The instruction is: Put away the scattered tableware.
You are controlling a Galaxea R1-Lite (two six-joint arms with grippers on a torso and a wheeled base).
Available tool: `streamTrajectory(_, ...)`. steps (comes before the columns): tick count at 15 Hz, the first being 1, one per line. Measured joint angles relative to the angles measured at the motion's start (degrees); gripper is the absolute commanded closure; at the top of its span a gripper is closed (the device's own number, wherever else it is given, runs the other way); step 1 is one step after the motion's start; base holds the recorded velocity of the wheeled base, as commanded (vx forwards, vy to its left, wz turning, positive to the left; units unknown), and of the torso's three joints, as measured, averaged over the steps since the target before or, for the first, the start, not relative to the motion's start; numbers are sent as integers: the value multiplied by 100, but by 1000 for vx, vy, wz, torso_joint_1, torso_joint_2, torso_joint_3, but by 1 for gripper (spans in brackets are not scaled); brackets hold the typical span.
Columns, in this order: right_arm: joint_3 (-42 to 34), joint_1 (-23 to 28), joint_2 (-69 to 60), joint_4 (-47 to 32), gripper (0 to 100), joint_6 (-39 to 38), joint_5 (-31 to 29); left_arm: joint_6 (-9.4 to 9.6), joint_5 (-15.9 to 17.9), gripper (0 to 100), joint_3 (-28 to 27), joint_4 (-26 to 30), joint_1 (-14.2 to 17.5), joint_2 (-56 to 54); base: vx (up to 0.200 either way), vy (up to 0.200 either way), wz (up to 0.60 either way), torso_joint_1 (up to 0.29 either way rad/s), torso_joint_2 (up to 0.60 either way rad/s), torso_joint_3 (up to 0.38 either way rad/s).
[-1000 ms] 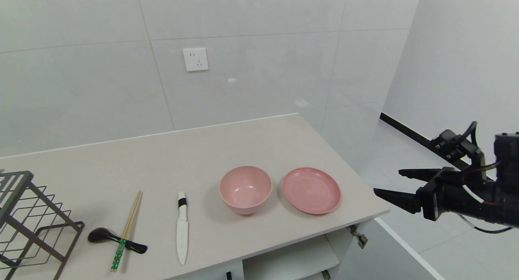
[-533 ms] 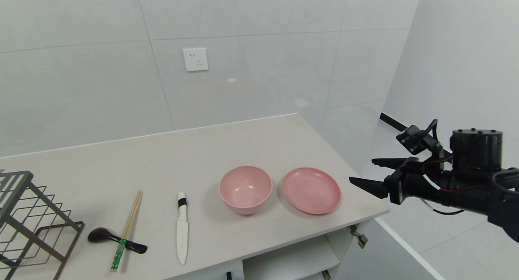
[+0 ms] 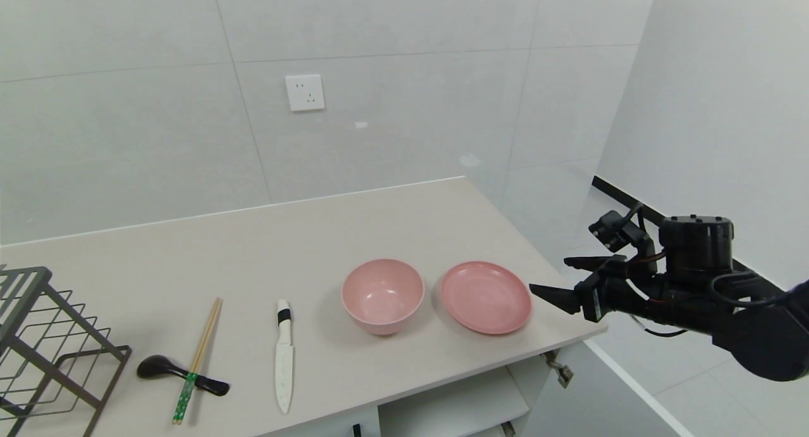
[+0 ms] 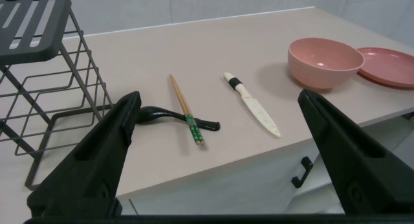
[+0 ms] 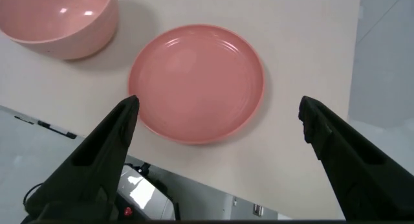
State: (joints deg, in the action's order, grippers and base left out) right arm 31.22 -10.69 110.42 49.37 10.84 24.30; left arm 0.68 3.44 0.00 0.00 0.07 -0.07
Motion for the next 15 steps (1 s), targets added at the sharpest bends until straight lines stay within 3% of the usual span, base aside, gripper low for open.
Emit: streamTrajectory(15, 994, 22, 1513, 28, 0, -235, -312, -6, 0, 0, 0, 0, 0, 0, 0, 0, 0, 0, 0, 0)
